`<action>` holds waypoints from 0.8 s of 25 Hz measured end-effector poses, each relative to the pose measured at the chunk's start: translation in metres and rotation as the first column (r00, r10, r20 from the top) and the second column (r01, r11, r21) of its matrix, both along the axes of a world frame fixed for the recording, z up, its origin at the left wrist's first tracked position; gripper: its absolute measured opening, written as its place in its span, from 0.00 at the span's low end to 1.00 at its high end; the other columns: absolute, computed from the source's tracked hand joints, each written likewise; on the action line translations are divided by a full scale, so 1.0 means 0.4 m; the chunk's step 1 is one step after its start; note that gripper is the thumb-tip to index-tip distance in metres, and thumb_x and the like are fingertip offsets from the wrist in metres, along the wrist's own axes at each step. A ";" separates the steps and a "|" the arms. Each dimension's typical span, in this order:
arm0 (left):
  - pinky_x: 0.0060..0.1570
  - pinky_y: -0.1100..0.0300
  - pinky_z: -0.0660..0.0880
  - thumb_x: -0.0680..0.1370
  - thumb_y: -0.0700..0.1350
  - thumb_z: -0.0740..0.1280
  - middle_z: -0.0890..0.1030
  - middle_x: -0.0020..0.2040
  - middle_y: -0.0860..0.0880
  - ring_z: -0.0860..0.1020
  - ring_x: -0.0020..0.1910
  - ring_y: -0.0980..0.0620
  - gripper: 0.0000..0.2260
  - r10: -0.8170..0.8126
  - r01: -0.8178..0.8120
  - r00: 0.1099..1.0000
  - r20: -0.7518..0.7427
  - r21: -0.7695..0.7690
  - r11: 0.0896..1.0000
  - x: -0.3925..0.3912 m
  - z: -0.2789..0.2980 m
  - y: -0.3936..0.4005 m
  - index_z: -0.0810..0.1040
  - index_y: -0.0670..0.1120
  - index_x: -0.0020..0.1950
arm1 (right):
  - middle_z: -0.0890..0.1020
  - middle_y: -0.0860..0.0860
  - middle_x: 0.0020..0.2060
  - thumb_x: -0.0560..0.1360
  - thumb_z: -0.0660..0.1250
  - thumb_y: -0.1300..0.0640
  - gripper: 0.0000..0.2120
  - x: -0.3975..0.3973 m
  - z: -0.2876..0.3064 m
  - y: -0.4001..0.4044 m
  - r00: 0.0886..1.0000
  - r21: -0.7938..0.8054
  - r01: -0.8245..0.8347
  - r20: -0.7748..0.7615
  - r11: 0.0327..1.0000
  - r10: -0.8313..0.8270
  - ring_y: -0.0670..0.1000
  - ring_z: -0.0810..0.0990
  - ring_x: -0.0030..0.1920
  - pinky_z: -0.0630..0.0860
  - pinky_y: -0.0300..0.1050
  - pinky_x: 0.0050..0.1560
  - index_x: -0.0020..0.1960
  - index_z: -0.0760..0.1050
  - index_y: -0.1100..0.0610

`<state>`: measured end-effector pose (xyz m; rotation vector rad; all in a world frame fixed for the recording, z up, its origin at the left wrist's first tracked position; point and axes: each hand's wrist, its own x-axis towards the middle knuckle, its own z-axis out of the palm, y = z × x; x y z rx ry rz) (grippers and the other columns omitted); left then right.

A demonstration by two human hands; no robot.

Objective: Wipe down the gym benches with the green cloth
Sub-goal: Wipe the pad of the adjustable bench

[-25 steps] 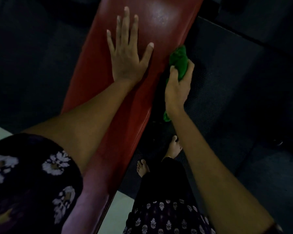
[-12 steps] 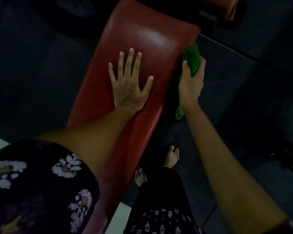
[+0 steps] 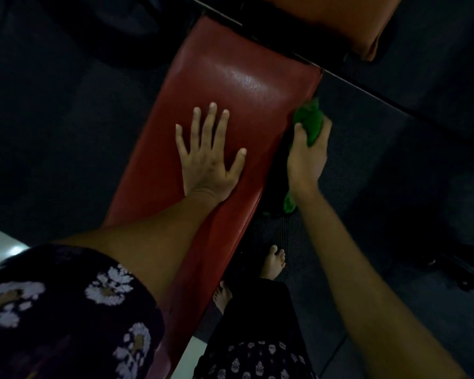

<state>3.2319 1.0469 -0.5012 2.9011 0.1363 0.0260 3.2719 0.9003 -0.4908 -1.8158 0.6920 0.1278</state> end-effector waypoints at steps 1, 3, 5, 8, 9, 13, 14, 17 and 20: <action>0.71 0.41 0.45 0.78 0.59 0.53 0.60 0.76 0.45 0.55 0.75 0.43 0.29 -0.002 0.002 1.000 0.000 0.001 1.000 0.002 0.000 0.000 0.60 0.46 0.75 | 0.77 0.49 0.53 0.79 0.59 0.54 0.15 0.055 -0.001 -0.015 1.000 -0.003 0.002 -0.007 1.000 -0.002 0.46 0.76 0.50 0.71 0.39 0.48 0.65 0.68 0.50; 0.71 0.41 0.45 0.78 0.59 0.53 0.60 0.76 0.45 0.55 0.75 0.43 0.29 -0.002 0.002 1.000 -0.010 0.000 1.000 0.002 0.000 0.004 0.60 0.46 0.75 | 0.77 0.47 0.50 0.79 0.59 0.55 0.14 0.147 -0.005 -0.041 0.999 -0.008 -0.007 -0.033 1.000 0.007 0.43 0.75 0.47 0.69 0.36 0.44 0.64 0.69 0.51; 0.72 0.41 0.45 0.78 0.60 0.52 0.59 0.76 0.45 0.54 0.76 0.43 0.29 -0.001 0.001 1.000 -0.022 0.002 1.000 -0.001 0.000 0.005 0.59 0.46 0.76 | 0.77 0.46 0.48 0.78 0.59 0.55 0.13 0.182 0.004 -0.058 0.997 0.003 -0.043 -0.057 0.999 0.043 0.42 0.74 0.45 0.69 0.36 0.45 0.62 0.70 0.52; 0.72 0.40 0.45 0.78 0.60 0.52 0.60 0.76 0.45 0.54 0.76 0.44 0.29 0.001 -0.001 1.000 -0.026 0.005 1.000 -0.008 -0.002 0.002 0.59 0.46 0.76 | 0.75 0.49 0.50 0.76 0.62 0.52 0.11 0.124 0.032 -0.069 0.979 -0.104 -0.202 -0.047 0.974 0.198 0.46 0.75 0.48 0.71 0.40 0.50 0.58 0.73 0.52; 0.72 0.40 0.46 0.78 0.59 0.53 0.60 0.76 0.45 0.54 0.75 0.44 0.29 -0.002 0.002 1.000 -0.022 0.005 1.000 -0.010 -0.003 -0.001 0.60 0.46 0.75 | 0.74 0.50 0.51 0.76 0.63 0.50 0.13 0.089 0.043 -0.068 0.951 -0.216 -0.310 -0.064 0.926 0.304 0.48 0.74 0.50 0.71 0.44 0.53 0.59 0.73 0.51; 0.72 0.40 0.46 0.78 0.59 0.53 0.60 0.76 0.45 0.54 0.75 0.44 0.29 -0.009 0.009 1.000 -0.024 -0.001 1.000 0.000 0.000 -0.004 0.60 0.46 0.75 | 0.70 0.55 0.61 0.77 0.60 0.45 0.20 0.161 0.079 -0.052 0.819 -0.594 -0.550 -0.243 0.587 0.520 0.57 0.71 0.60 0.65 0.56 0.62 0.66 0.70 0.51; 0.72 0.40 0.46 0.78 0.59 0.52 0.60 0.76 0.45 0.54 0.75 0.44 0.29 -0.008 0.008 0.999 -0.033 -0.002 1.000 -0.001 0.001 -0.004 0.59 0.46 0.75 | 0.69 0.56 0.63 0.78 0.59 0.45 0.21 0.219 0.085 -0.044 0.797 -0.606 -0.582 -0.296 0.542 0.526 0.59 0.70 0.63 0.63 0.56 0.62 0.68 0.68 0.51; 0.72 0.40 0.45 0.78 0.60 0.51 0.58 0.76 0.46 0.53 0.75 0.45 0.30 -0.004 0.005 0.999 -0.053 0.006 1.000 -0.006 0.002 -0.006 0.57 0.47 0.76 | 0.69 0.58 0.66 0.78 0.58 0.45 0.23 0.340 0.093 0.028 0.679 -0.601 -0.707 -0.431 0.372 0.594 0.61 0.68 0.65 0.61 0.57 0.64 0.70 0.66 0.52; 0.72 0.41 0.45 0.77 0.61 0.52 0.59 0.76 0.46 0.54 0.75 0.45 0.30 -0.003 0.003 0.999 -0.049 -0.019 1.000 -0.005 0.001 0.001 0.59 0.47 0.76 | 0.66 0.57 0.69 0.78 0.56 0.43 0.24 0.333 0.090 0.141 0.443 -0.633 -0.768 -0.415 0.098 0.794 0.61 0.66 0.67 0.59 0.60 0.66 0.72 0.63 0.50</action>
